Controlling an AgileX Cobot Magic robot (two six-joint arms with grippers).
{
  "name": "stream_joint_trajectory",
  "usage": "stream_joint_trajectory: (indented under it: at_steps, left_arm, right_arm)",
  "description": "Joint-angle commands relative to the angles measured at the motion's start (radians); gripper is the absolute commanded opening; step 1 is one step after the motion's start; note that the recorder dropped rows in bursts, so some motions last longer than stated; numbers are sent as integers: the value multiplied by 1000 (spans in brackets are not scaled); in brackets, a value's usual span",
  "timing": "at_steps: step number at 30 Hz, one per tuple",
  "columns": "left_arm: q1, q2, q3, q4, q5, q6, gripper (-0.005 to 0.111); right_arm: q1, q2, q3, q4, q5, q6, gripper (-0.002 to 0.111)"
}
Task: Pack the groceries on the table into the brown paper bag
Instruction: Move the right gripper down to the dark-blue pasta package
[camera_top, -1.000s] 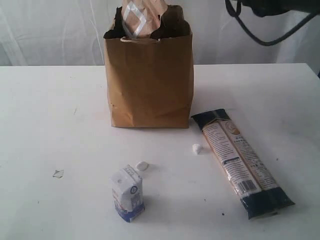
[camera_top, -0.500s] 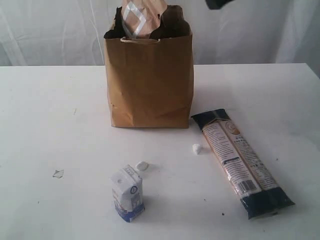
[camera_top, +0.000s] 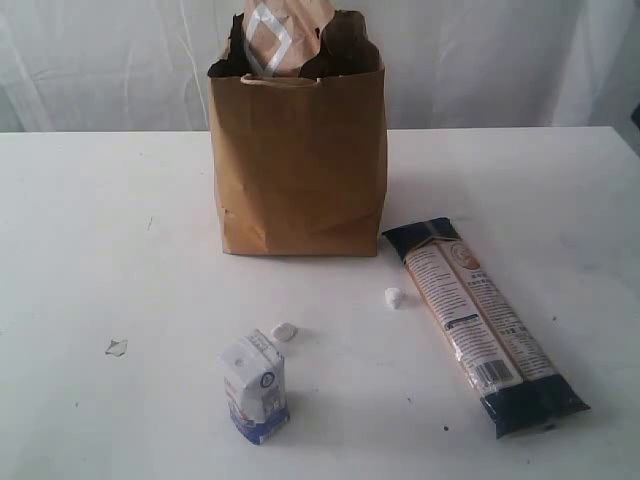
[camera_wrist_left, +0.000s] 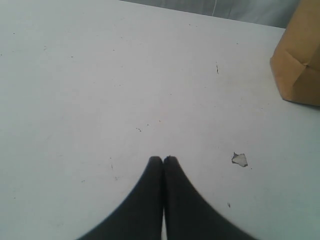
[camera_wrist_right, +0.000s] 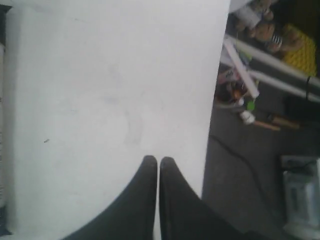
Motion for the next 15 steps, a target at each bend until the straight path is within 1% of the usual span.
stream_joint_trajectory:
  at_steps: [1, 4, 7, 10, 12, 15]
  left_arm:
    - [5, -4, 9, -6, -1, 0, 0]
    - [5, -4, 9, -6, -1, 0, 0]
    - [5, -4, 9, -6, -1, 0, 0]
    - [5, -4, 9, -6, -1, 0, 0]
    - [5, -4, 9, -6, -1, 0, 0]
    - [5, -4, 9, -6, -1, 0, 0]
  right_arm:
    - [-14, 14, 72, 109, 2, 130, 2]
    - [-14, 41, 125, 253, -26, 67, 2]
    - [-14, 81, 166, 408, -49, -58, 4]
    - [-14, 121, 177, 531, -49, -141, 13]
    - [-14, 139, 177, 569, -34, -159, 20]
    - [-14, 150, 177, 575, -38, -192, 32]
